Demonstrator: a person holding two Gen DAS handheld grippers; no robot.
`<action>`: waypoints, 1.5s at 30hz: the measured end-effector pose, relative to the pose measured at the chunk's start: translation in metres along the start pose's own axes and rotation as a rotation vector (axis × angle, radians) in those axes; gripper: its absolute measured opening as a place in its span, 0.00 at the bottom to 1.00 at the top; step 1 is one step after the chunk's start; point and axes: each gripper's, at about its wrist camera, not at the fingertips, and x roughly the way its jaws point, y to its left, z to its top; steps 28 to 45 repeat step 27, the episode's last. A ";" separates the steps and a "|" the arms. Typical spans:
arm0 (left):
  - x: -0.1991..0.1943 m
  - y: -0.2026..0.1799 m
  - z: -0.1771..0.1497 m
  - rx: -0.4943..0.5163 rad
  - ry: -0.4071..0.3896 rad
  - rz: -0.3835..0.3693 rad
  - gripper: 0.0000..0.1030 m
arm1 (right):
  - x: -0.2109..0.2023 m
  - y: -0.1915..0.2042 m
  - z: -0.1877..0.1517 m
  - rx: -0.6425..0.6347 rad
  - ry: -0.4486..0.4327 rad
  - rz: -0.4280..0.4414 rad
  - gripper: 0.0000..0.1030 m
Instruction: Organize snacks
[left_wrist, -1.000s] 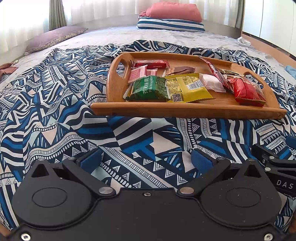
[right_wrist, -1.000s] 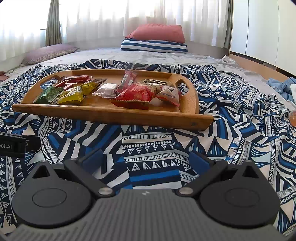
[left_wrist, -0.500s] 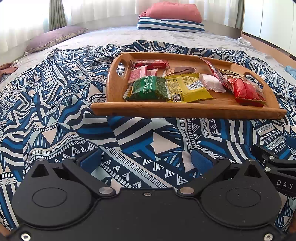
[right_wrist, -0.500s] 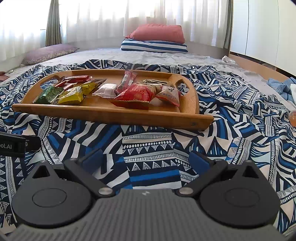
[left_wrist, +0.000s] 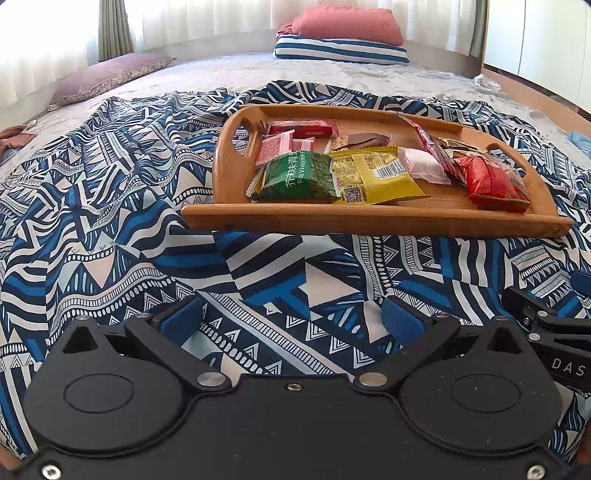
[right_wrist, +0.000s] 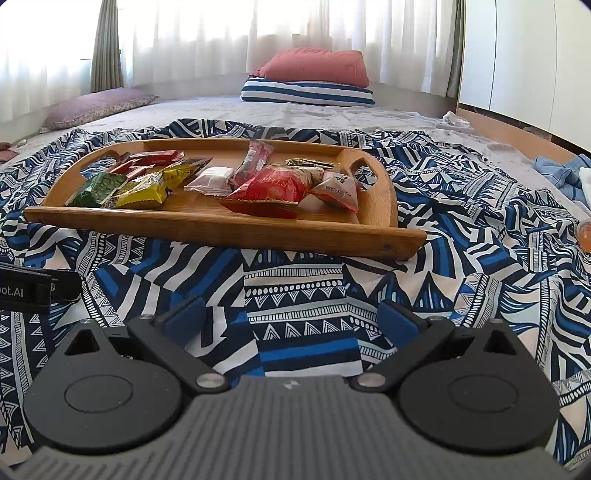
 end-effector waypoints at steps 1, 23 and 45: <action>0.000 0.000 0.000 0.000 0.000 0.000 1.00 | 0.000 0.000 0.000 -0.001 0.000 0.000 1.00; 0.000 0.000 0.000 0.001 -0.003 0.001 1.00 | 0.000 0.000 0.000 0.000 -0.001 0.000 1.00; -0.001 0.000 0.000 0.000 -0.009 -0.001 1.00 | 0.000 0.000 0.000 0.000 -0.001 0.000 1.00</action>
